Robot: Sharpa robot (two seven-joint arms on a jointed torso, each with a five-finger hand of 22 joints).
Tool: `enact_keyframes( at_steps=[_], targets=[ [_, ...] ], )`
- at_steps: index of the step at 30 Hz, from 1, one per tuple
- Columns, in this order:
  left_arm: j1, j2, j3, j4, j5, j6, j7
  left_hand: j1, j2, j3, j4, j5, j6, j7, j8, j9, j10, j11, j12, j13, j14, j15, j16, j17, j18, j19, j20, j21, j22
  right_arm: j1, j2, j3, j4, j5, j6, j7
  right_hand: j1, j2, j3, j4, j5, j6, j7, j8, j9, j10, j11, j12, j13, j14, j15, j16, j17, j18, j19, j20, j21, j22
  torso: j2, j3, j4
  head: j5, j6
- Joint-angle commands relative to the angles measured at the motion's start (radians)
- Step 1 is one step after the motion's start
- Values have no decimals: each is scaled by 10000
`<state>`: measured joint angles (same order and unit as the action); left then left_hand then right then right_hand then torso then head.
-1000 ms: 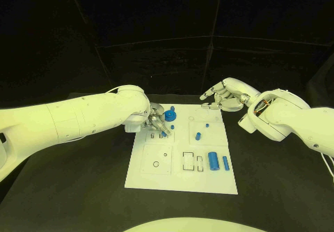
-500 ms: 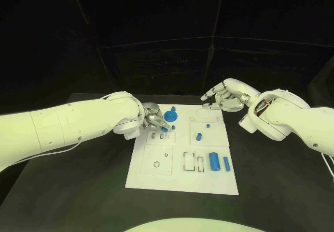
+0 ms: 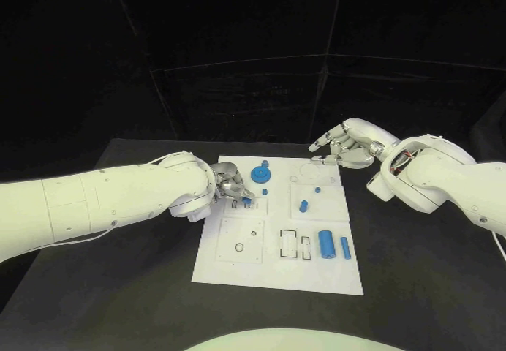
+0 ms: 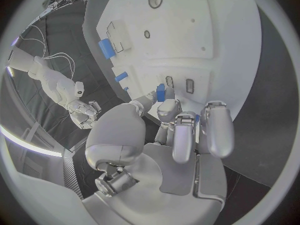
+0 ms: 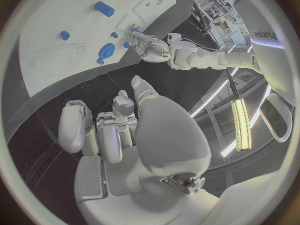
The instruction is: Assemble the parts on the task board
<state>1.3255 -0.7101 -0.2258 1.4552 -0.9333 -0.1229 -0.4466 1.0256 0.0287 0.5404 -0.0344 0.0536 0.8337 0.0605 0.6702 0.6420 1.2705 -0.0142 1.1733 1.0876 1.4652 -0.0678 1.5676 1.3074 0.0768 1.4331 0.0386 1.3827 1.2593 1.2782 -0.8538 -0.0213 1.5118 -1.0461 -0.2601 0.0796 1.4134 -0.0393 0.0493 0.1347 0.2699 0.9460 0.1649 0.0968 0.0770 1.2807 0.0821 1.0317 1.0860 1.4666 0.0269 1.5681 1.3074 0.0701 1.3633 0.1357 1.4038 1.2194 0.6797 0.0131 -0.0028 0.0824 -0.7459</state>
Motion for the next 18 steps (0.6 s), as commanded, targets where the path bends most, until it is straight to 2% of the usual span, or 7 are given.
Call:
enact_keyframes(
  at_steps=[1, 11, 18],
  targets=[
    [-26, -17, -23, 91, -613, -345, 64, 34, 63, 1307, -1244, 33, -61, 6, 63, 15, -8, 26, -7, -20, 1056, -41, 32, 2634, -117, 48, -1, 2, 10, 20, -4, 6, 3, 27, 71, 23, 69, 1, -66, -10, 46, 27, 27, 50, -14, -48, 6, -45, -13, 1042, 19, 27, 2634, 55, -84, -13, -40, -9, 8, -3, -34, 26, -10],
    [-89, -4, -64, 118, -855, -131, 36, 28, 50, 1316, -1245, 31, -61, 7, 67, 19, -7, 27, -7, -22, 1056, -40, 32, 2634, -119, 54, -2, 11, 25, 20, 1, 6, -6, 27, 77, 37, 69, 1, -66, -10, 46, 27, 27, 50, -14, -48, 6, -45, -13, 1042, 19, 27, 2634, 55, -84, -13, -40, -9, 7, -1, -57, 55, -33],
    [-95, 22, -67, 8, -873, 66, 18, 24, 45, 1319, -1244, 30, -60, 8, 68, 21, -13, 28, -17, -33, 1056, -41, 32, 2634, -120, 55, -1, 11, 26, 19, 11, 5, -14, 27, 81, 46, 69, 1, -66, -10, 46, 27, 27, 50, -14, -48, 6, -45, -13, 1042, 19, 27, 2634, 55, -84, -13, -40, -9, 9, -1, -44, 39, -40]
  ],
)
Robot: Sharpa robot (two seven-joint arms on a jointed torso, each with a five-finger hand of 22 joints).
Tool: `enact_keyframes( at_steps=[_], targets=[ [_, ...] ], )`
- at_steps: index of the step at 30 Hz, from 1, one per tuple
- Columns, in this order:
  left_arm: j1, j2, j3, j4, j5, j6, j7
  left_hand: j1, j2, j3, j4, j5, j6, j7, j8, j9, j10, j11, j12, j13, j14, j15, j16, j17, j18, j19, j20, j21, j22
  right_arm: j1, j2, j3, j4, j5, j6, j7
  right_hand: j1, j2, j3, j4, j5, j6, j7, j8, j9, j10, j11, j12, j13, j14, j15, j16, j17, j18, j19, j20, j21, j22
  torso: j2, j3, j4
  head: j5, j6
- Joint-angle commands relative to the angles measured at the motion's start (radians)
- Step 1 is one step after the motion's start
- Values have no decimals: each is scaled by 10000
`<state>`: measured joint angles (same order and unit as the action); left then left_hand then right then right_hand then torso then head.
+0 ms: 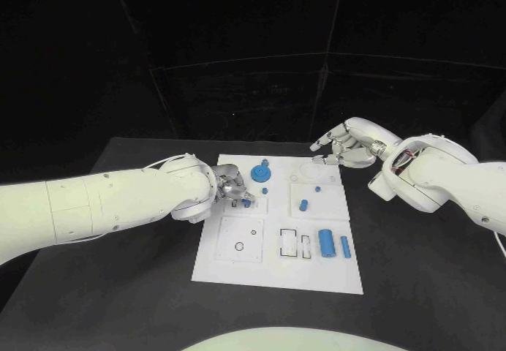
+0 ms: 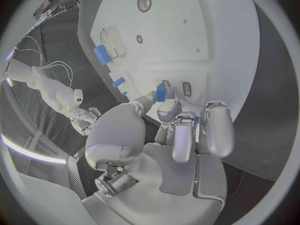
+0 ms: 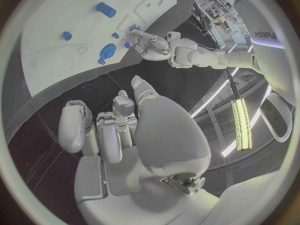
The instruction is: Assemble the parts on the task board
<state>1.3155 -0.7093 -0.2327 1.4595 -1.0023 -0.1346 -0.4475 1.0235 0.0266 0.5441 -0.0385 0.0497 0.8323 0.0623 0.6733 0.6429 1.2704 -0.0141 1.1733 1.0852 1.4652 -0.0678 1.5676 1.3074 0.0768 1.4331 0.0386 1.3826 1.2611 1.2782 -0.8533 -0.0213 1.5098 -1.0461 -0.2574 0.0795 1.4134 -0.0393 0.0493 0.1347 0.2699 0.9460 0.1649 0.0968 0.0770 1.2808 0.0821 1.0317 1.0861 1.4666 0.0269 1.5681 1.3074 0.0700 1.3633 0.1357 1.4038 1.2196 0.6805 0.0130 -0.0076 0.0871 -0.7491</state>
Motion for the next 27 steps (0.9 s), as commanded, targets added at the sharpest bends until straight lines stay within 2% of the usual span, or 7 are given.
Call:
enact_keyframes(
  at_steps=[1, 16, 27],
  targets=[
    [5, 17, 2, -56, -184, 221, 24, 44, 64, 1283, -1202, 68, -46, -11, 38, 12, -15, 27, -20, -14, 1056, -41, 32, 2634, -120, 55, -2, 12, 10, 19, 9, 5, 4, 27, 55, 48, 69, 1, -66, -10, 46, 27, 27, 50, -14, -49, 5, -45, -14, 1042, 19, 27, 2634, 57, -84, -13, -40, -10, 2, 0, 4, -9, -9],
    [5, 39, 2, -146, -180, 996, -27, 18, 35, 1292, -1194, 65, -41, -11, 46, 21, -33, 30, -46, -47, 1056, -40, 32, 2634, -118, 51, -2, 5, 2, 19, 49, 5, -28, 27, 96, 73, 69, 1, -66, -10, 46, 27, 27, 50, -14, -49, 5, -45, -14, 1042, 19, 27, 2634, 57, -84, -13, -40, -10, 6, -6, 5, -17, -74],
    [5, 79, 2, -168, -177, 1220, -38, -134, -61, 1264, -1102, 60, 15, -28, 86, 54, -2, 24, -31, -42, 1056, -40, 32, 2634, -119, 53, -1, 2, 8, 18, 70, 5, -44, 27, 109, 87, 49, -5, -83, 11, 66, 31, 26, 53, -14, -48, 6, -48, -19, 1042, 21, 27, 2634, 60, -93, -12, -51, -27, -2, 5, 9, -27, -89]
  ],
)
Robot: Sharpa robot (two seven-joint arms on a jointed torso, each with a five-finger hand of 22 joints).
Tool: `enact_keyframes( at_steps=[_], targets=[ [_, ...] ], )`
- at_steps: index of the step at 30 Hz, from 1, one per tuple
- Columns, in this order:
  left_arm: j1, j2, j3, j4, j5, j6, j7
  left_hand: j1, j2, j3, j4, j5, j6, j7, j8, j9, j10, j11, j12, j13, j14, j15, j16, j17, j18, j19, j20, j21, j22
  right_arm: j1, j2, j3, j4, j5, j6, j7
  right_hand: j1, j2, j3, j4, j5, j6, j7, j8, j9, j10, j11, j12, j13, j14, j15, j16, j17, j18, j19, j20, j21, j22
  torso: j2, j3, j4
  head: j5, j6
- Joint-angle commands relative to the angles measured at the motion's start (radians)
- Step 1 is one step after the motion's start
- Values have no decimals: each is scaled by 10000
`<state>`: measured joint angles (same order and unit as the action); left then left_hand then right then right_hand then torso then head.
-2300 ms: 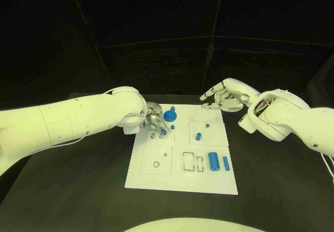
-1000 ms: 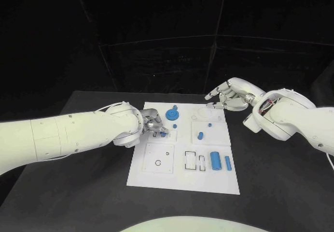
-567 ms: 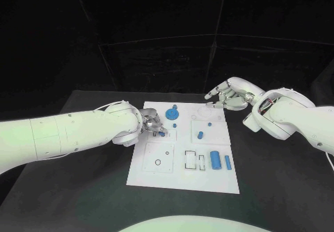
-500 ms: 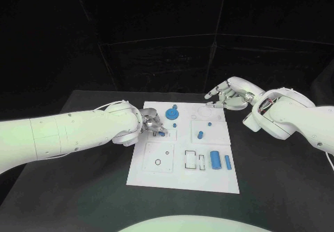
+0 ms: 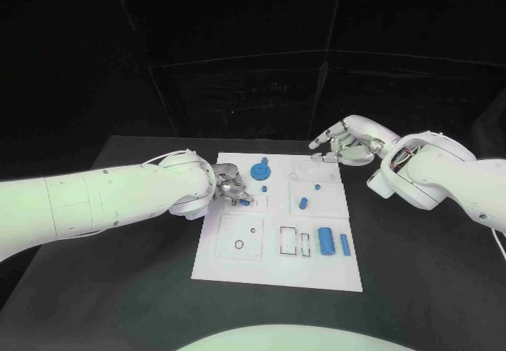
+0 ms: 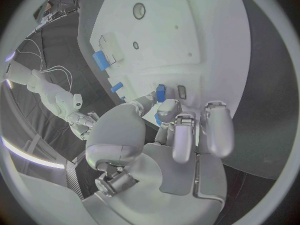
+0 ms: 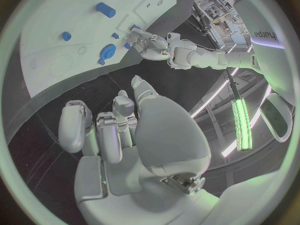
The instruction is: Assemble the parts on the task board
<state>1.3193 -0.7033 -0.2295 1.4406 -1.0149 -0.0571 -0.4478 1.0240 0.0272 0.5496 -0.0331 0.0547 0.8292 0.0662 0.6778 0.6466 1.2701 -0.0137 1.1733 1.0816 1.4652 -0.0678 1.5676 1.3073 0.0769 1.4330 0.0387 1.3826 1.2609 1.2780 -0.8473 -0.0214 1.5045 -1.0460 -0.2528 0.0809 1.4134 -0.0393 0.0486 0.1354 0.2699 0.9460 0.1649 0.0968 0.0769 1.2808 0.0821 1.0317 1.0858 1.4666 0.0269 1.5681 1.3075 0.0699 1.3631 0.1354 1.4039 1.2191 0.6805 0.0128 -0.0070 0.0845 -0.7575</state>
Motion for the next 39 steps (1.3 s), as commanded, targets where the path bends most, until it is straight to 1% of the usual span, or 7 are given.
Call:
enact_keyframes(
  at_steps=[1, 5, 10, 14, 22, 33, 39],
  targets=[
    [-33, 21, -30, 20, -46, 445, -34, -170, -89, 1197, -1139, 10, 53, -71, 44, 21, 2, 18, -33, -9, 1056, -42, 32, 2635, -119, 53, -2, 1, 10, 19, 10, 6, 8, 26, 64, 74, 49, -5, -75, 3, 66, 31, 26, 53, -14, -48, 6, -48, -16, 1042, 21, 27, 2633, 60, -90, -9, -51, -22, -2, 8, 3, 0, -4],
    [-33, 37, -30, 14, -31, 417, -32, -412, -241, 1039, -984, 7, 106, -95, 50, 30, -18, 7, -68, -61, 1056, -49, 32, 2635, -119, 54, -6, -5, 12, 19, 11, 6, 10, 26, 67, 74, 49, -5, -75, 3, 66, 31, 26, 53, -14, -48, 6, -48, -16, 1042, 21, 27, 2633, 60, -90, -9, -51, -22, -6, 7, -2, -4, -3],
    [-33, 79, -30, -5, -24, 393, -27, -903, -435, 629, -610, 2, 230, -111, 25, 12, 6, -8, -35, -47, 1056, -59, 32, 2635, -119, 57, -15, -14, 19, 19, 8, 6, 12, 26, 65, 76, 47, -4, -77, 7, 68, 32, 26, 53, -14, -51, 6, -54, -22, 1042, 21, 27, 2633, 61, -94, -9, -55, -29, -4, 8, -7, -10, -11],
    [-33, 101, -30, -35, -22, 394, -23, -1208, -547, 349, -379, 2, 317, -122, 6, -5, -117, -18, -216, -291, 1056, -69, 32, 2635, -116, 55, -25, -30, 11, 19, 6, 6, 13, 26, 71, 80, 40, -1, -79, 14, 74, 33, 27, 54, -14, -57, 6, -65, -32, 1042, 21, 27, 2633, 66, -108, -9, -67, -53, -10, 12, -7, -18, -4],
    [-31, 125, -30, -107, -21, 387, -19, -1563, -578, 82, -91, 5, 435, -146, -3, -18, -108, -37, -256, -377, 1056, -86, 32, 2635, -116, 61, -39, -39, 18, 19, 12, 6, 14, 26, 87, 69, 18, 2, -90, 34, 89, 29, 29, 52, -16, -68, 8, -87, -52, 1042, 22, 27, 2633, 78, -141, -9, -96, -107, -6, 12, -11, -27, -7],
    [-29, 176, -28, -207, -21, 335, -23, -1744, -574, -27, 48, 6, 510, -170, 7, -18, -85, -55, -259, -406, 1056, -102, 32, 2635, -115, 62, -53, -48, 19, 19, 27, 6, 8, 26, 96, 68, -1, 0, -101, 51, 101, 20, 31, 48, -18, -73, 10, -97, -61, 1042, 23, 27, 2633, 85, -161, -8, -114, -140, -2, 8, 3, -71, -23],
    [-29, 198, -28, -233, -22, 258, -20, -1964, -534, -112, 225, 8, 560, -185, 0, -52, -50, -70, -241, -407, 1056, -115, 32, 2635, -116, 68, -67, -53, 27, 19, 45, 6, -7, 26, 103, 73, -7, 0, -104, 56, 105, 18, 31, 47, -19, -75, 11, -101, -66, 1042, 23, 27, 2633, 86, -165, -8, -118, -147, -5, 10, 1, -78, -27]
  ],
)
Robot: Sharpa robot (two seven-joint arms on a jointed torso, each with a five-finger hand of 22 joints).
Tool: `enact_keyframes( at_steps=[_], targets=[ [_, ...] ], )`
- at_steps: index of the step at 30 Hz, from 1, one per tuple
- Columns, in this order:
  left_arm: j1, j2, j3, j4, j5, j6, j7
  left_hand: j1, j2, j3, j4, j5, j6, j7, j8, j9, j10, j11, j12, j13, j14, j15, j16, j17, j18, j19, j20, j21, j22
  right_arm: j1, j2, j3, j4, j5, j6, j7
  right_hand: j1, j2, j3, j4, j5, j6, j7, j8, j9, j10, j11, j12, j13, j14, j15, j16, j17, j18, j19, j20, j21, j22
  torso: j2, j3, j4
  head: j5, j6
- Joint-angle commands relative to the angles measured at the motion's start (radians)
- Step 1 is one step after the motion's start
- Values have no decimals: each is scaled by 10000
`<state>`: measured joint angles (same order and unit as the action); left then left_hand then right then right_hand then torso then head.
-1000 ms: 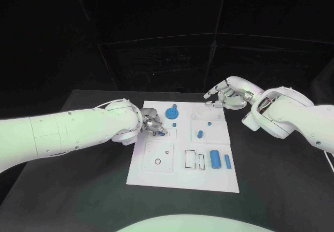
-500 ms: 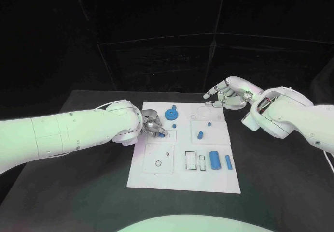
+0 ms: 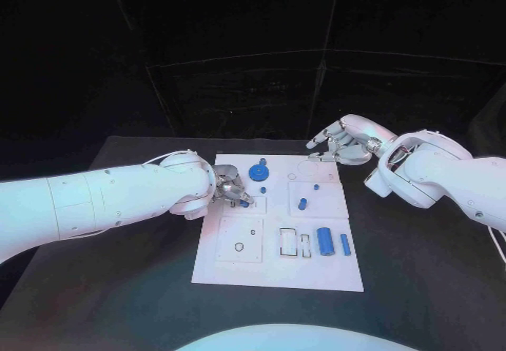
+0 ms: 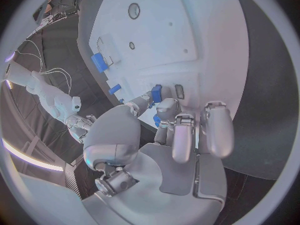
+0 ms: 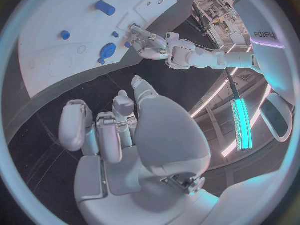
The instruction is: Assemble the parts on the task board
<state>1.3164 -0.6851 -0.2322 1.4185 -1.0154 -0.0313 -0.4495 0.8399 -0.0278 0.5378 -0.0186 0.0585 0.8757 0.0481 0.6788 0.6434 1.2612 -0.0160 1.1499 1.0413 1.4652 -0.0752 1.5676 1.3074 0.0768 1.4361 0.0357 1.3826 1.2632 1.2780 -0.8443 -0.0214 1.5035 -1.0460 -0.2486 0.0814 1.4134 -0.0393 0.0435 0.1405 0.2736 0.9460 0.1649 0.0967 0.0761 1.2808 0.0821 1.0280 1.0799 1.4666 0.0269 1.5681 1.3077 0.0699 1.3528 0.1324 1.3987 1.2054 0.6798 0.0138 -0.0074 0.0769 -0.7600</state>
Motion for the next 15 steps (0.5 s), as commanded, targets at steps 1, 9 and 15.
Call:
enact_keyframes(
  at_steps=[1, 9, 15],
  targets=[
    [0, 21, -1, -15, -16, -7, -2, -172, 10, -17, 113, -34, 106, -6, -10, -29, 44, -48, -6, -8, 1056, -45, 32, 2634, -116, 38, -38, -54, 4, 19, 19, 6, -2, 26, 63, 69, -7, 0, -53, 5, 67, 18, 31, 47, -10, -75, 11, -65, -7, 1042, 23, 27, 2631, 87, -62, 22, -66, -10, 4, -1, 5, -6, -6],
    [0, 45, 0, -30, -16, -25, 3, -634, -214, -357, 382, -41, 234, -30, 28, -106, 155, -68, 86, 52, 1056, -59, 32, 2634, -121, 57, -54, -48, 39, 19, 36, 5, -32, 26, 74, 78, -18, 1, -58, 15, 74, 17, 31, 47, -11, -78, 11, -71, -13, 1042, 24, 27, 2631, 90, -72, 22, -75, -26, 6, -2, 6, -14, -15],
    [0, 33, 0, -51, -16, -30, 2, -800, -277, -517, 501, -46, 289, -53, 59, -141, 205, -85, 128, 79, 1056, -72, 32, 2634, -126, 72, -66, -38, 66, 19, 40, 5, -46, 26, 90, 78, -34, 1, -67, 30, 81, 16, 31, 47, -11, -88, 12, -88, -29, 1042, 24, 27, 2631, 91, -76, 23, -80, -34, 2, -1, 11, -30, -28]
  ],
)
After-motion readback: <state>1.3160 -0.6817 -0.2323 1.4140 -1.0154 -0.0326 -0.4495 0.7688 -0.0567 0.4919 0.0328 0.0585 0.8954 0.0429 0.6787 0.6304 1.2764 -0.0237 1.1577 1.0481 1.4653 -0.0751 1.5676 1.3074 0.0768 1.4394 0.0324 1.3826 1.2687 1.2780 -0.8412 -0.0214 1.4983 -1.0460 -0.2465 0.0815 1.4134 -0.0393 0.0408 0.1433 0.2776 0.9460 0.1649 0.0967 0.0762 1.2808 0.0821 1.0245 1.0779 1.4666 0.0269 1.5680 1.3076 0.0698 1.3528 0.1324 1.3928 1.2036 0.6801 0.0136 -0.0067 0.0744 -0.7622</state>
